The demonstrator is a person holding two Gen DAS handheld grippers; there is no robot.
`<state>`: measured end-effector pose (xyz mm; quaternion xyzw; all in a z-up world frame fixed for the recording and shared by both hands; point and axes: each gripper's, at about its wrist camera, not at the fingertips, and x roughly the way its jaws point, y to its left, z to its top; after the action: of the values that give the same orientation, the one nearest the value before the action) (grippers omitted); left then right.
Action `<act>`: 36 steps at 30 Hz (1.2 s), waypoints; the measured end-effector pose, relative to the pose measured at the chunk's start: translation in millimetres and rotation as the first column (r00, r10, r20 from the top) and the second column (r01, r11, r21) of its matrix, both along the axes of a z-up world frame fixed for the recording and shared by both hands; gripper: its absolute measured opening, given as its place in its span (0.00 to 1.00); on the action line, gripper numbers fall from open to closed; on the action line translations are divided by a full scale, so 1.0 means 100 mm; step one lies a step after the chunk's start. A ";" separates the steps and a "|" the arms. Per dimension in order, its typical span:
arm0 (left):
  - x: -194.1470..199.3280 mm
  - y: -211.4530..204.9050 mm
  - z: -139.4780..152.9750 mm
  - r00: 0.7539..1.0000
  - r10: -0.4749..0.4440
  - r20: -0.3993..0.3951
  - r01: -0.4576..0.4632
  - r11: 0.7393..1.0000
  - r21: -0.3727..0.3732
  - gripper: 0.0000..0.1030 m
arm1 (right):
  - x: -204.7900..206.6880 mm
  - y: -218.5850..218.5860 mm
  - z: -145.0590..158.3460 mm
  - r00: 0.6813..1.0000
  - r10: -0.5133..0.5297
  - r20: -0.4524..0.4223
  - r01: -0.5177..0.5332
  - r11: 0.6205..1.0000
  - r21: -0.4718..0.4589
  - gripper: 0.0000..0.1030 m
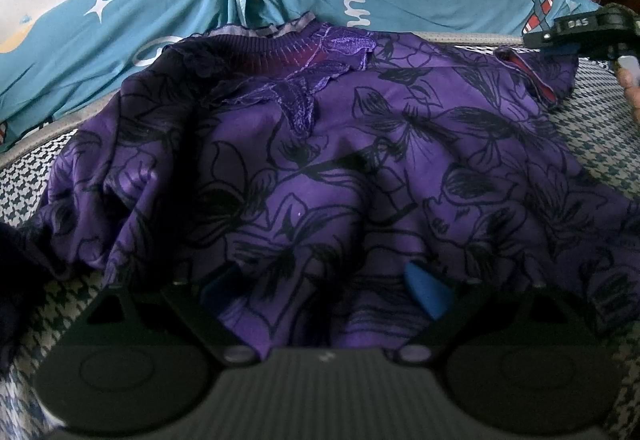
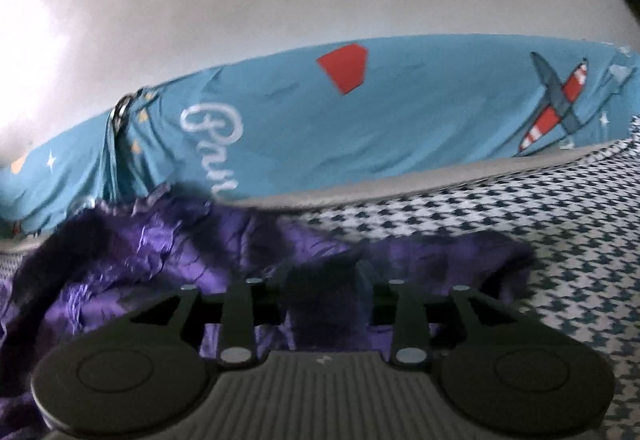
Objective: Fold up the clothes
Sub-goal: 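Release the garment with the right tool and pull it back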
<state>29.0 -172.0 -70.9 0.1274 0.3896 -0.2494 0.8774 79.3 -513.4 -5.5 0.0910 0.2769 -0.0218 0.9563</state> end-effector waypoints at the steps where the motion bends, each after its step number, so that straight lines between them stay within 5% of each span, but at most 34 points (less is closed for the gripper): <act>1: 0.00 0.00 0.00 1.000 0.000 0.000 0.000 1.000 0.000 0.90 | 0.03 0.03 -0.03 1.000 0.006 -0.007 -0.006 1.000 -0.006 0.36; 13: 0.00 0.01 0.00 1.000 -0.001 -0.004 0.001 1.000 -0.003 0.91 | 0.18 0.14 -0.26 0.998 -0.019 -0.065 0.013 0.996 -0.091 0.44; 17: 0.01 0.01 -0.01 1.000 0.001 -0.006 -0.001 1.000 -0.003 0.92 | 0.18 0.04 -0.19 0.997 -0.068 -0.042 0.065 0.995 -0.076 0.11; 22: 0.00 0.01 0.00 1.000 0.002 -0.002 -0.002 1.000 -0.002 0.92 | 0.07 -0.26 0.12 0.982 -0.179 0.054 0.181 0.983 -0.017 0.07; 27: 0.00 0.01 0.00 1.000 0.002 -0.002 -0.002 1.000 -0.003 0.92 | -0.12 -0.68 0.46 0.921 -0.350 0.173 0.346 0.937 0.052 0.07; 36: 0.03 0.00 0.00 1.000 0.002 -0.010 -0.002 1.000 -0.004 0.92 | -0.42 -1.15 0.80 0.745 -0.595 0.300 0.613 0.789 0.041 0.07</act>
<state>31.6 -172.1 -70.4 0.1241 0.3936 -0.2498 0.8760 37.4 -628.7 74.4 0.1493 0.0848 -0.3245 0.9302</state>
